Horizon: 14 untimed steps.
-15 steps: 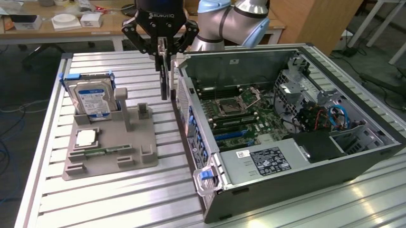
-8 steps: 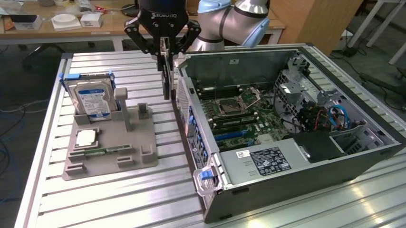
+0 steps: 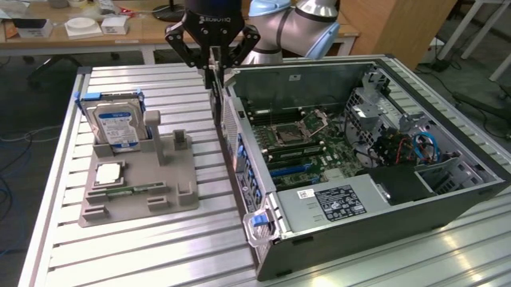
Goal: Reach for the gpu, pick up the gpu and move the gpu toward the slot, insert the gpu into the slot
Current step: 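Pick up the gpu and move the gpu toward the slot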
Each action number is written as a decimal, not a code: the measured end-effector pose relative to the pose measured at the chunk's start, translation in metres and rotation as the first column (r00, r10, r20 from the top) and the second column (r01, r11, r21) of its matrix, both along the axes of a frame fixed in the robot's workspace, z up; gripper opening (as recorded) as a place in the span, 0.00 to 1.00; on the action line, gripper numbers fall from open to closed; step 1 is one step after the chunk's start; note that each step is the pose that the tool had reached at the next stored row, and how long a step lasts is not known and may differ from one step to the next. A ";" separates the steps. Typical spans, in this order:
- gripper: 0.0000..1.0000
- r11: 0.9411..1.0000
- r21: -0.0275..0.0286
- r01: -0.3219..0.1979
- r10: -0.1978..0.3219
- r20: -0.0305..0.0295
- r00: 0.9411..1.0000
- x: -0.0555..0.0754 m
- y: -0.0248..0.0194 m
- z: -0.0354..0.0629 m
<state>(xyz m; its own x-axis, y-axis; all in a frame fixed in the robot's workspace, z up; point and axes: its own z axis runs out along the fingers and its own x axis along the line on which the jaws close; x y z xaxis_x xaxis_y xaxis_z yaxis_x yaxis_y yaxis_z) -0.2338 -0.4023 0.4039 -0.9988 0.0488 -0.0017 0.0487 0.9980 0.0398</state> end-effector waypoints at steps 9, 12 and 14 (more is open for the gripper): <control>0.27 1.000 0.000 -0.011 0.011 -0.001 1.000 0.008 0.0000 0.0041; 0.27 1.000 0.000 -0.011 0.011 -0.002 1.000 0.014 0.0000 0.0052; 0.27 1.000 0.000 -0.011 0.011 -0.003 1.000 0.018 0.0000 0.0055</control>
<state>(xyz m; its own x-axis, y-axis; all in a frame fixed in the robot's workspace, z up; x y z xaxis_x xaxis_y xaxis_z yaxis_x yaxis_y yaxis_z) -0.2155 -0.4023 0.4094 -0.9993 0.0374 0.0011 0.0374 0.9985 0.0397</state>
